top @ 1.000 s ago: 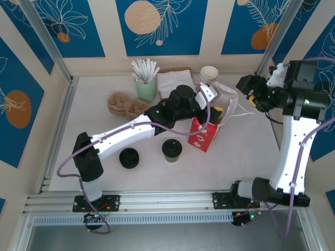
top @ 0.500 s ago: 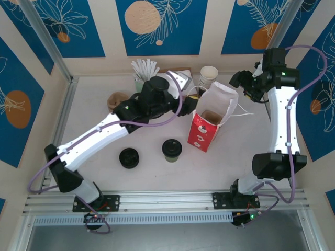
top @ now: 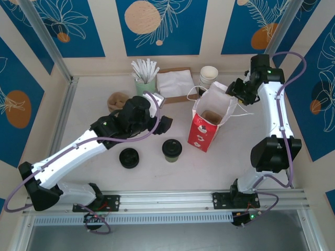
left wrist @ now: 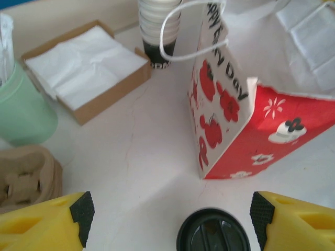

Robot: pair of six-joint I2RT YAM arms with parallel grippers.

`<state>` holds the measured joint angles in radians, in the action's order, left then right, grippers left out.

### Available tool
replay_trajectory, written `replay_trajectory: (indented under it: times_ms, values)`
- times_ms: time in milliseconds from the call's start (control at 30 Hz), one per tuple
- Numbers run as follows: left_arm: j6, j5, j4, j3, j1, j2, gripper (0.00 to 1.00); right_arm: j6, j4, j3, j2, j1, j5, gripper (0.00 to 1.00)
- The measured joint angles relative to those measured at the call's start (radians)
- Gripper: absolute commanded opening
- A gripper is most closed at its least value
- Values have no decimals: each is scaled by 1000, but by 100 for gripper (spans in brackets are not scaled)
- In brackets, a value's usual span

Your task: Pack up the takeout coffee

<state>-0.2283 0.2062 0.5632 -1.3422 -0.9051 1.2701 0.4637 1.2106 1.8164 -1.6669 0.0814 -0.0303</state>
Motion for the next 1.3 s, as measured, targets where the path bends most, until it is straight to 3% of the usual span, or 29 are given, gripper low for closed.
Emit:
replay_trajectory:
  times_ms: [133, 233, 333, 700, 1300]
  values:
    - [-20, 2, 17, 60, 0, -41, 82, -9, -14, -27, -1, -13, 1, 27]
    - [-44, -3, 37, 100, 0, -63, 94, -18, -18, -30, -2, -24, 3, 22]
    - [-66, -39, 43, 148, 0, -68, 99, -23, -23, -30, -2, -40, 3, 17]
    - [-79, -123, -38, 317, -44, -31, 99, -42, -17, 15, 3, -129, -4, 1]
    - [-32, -41, -227, 404, -163, 53, 99, -73, -78, -44, 165, -169, -49, 0]
